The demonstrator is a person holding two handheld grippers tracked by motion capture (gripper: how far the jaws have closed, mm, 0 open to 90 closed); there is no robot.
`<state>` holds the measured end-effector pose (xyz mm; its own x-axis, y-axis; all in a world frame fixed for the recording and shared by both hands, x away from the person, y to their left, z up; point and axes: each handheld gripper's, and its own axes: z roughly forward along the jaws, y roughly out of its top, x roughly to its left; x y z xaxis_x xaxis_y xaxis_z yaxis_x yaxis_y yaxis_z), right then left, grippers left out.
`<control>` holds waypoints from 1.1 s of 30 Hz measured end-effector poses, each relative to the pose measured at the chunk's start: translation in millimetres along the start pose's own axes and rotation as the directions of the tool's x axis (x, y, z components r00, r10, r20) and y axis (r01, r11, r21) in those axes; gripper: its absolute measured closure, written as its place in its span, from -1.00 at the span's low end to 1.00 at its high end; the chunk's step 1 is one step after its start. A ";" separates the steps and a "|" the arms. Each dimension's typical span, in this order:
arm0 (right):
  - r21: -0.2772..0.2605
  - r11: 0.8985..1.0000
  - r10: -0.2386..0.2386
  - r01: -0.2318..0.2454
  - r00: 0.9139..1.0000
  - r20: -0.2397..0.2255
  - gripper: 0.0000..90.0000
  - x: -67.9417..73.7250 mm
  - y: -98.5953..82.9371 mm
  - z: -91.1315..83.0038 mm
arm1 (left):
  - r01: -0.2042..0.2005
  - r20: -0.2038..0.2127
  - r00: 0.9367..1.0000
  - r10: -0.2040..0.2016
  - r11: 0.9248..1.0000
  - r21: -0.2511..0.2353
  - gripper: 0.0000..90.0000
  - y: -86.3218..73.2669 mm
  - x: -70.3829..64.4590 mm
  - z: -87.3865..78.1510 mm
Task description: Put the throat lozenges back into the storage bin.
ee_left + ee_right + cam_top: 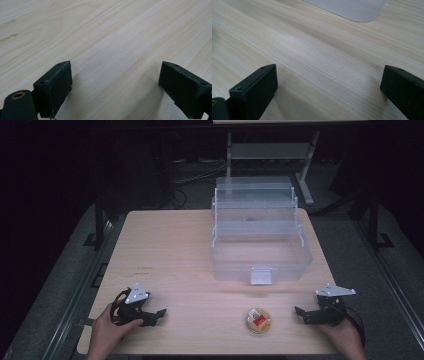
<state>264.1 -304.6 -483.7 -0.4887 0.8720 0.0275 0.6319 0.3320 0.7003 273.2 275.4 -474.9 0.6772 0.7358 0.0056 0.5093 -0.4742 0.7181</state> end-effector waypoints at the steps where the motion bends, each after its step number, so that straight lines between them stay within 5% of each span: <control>1: 0.000 1.000 0.000 0.000 1.000 0.000 -0.99 0.0 0.0 0.0 | 0.000 0.000 1.000 0.000 1.000 0.000 -0.76 0.0 0.0 0.0; 14: 0.010 1.000 -0.009 0.009 1.000 -0.010 -0.98 -0.7 0.1 -1.2 | 0.000 0.000 1.000 0.000 1.000 0.000 -0.76 0.0 0.0 0.1; 19: 0.071 0.997 -0.003 0.005 1.000 -0.029 -0.98 -0.6 5.3 -5.5 | 0.000 0.000 1.000 0.000 1.000 0.000 -0.76 0.0 0.0 0.0; 33: 0.099 0.993 -0.056 0.061 0.997 -0.058 -0.98 10.2 27.7 -14.1 | 0.000 0.000 1.000 0.000 1.000 0.000 -0.76 0.0 0.0 0.0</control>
<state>268.1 -291.6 -453.9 -0.5573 0.8298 0.0300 0.6574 0.4189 0.6264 273.3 275.3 -474.9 0.6770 0.7360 0.0056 0.5094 -0.4740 0.7182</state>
